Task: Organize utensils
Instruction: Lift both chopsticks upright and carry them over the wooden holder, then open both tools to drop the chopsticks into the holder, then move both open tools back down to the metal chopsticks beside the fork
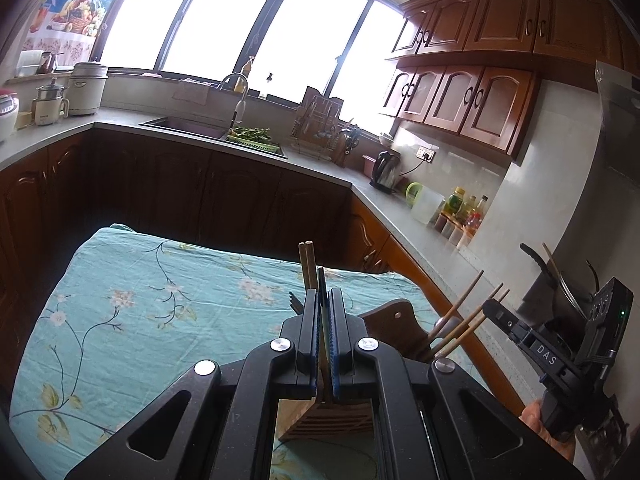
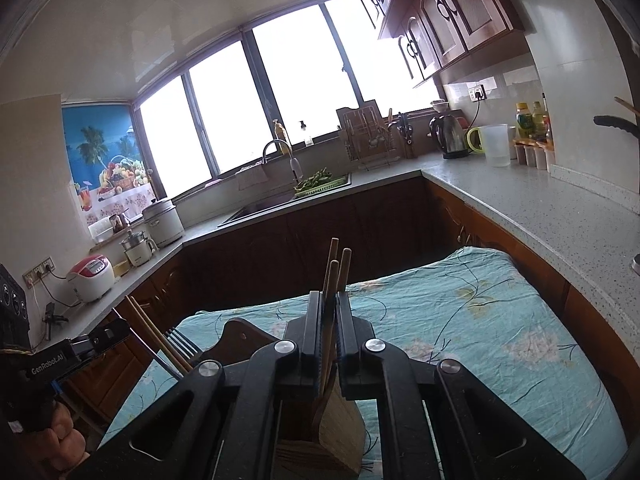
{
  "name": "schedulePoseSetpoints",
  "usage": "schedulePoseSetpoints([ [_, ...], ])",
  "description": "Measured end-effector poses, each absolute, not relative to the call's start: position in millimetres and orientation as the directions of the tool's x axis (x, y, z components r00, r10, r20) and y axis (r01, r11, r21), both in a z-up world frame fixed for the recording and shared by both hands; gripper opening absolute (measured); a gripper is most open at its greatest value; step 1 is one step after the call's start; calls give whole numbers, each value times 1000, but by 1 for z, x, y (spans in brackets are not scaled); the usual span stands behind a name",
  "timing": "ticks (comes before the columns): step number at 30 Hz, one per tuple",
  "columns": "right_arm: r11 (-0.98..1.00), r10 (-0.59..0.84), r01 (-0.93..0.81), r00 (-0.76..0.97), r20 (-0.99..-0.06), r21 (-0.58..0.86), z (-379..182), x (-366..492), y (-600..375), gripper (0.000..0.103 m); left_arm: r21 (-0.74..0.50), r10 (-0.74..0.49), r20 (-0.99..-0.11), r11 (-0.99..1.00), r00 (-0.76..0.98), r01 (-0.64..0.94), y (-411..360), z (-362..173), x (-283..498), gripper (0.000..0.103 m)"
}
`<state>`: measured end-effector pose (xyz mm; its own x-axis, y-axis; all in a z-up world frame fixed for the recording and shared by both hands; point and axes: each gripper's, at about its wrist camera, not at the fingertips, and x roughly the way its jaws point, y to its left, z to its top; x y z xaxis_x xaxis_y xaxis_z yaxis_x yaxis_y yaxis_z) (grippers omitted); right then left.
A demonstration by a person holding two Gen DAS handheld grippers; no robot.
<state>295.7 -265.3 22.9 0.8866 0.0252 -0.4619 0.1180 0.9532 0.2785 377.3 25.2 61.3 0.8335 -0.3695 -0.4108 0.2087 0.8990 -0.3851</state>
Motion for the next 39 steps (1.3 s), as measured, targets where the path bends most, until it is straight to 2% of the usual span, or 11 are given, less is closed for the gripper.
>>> schedulePoseSetpoints([
  [11, 947, 33, 124, 880, -473, 297, 23, 297, -265, 7, -374, -362, -415, 904, 834, 207, 31, 55, 365, 3],
  [17, 946, 35, 124, 881, -471, 301, 26, 295, -265, 13, -356, -346, -429, 914, 834, 196, 29, 57, 363, 4],
  [19, 942, 38, 123, 886, -462, 312, 28, 291, -267, 19, -357, -345, -434, 914, 832, 192, 30, 58, 362, 7],
  [21, 938, 40, 120, 894, -447, 324, 32, 286, -269, 36, -362, -343, -435, 913, 833, 187, 31, 60, 360, 22],
  [23, 935, 41, 116, 903, -428, 335, 37, 280, -270, 47, -363, -327, -432, 916, 841, 170, 32, 61, 355, 31],
  [25, 932, 52, 103, 911, -408, 348, 41, 274, -271, 61, -366, -329, -426, 915, 843, 172, 35, 62, 349, 32],
  [27, 929, 64, 89, 918, -392, 360, 44, 267, -271, 75, -365, -325, -429, 916, 843, 168, 36, 63, 342, 42],
  [28, 929, 65, 86, 919, -388, 360, 46, 264, -271, 77, -364, -324, -427, 916, 845, 167, 37, 64, 338, 46],
  [30, 929, 71, 78, 922, -380, 362, 49, 257, -270, 84, -356, -308, -419, 921, 854, 158, 39, 65, 326, 64],
  [32, 930, 72, 72, 925, -373, 359, 51, 250, -268, 90, -342, -291, -420, 928, 859, 147, 38, 66, 312, 75],
  [39, 928, 96, 51, 924, -370, 368, 53, 220, -262, 99, -315, -273, -441, 939, 855, 138, 35, 63, 261, 84],
])
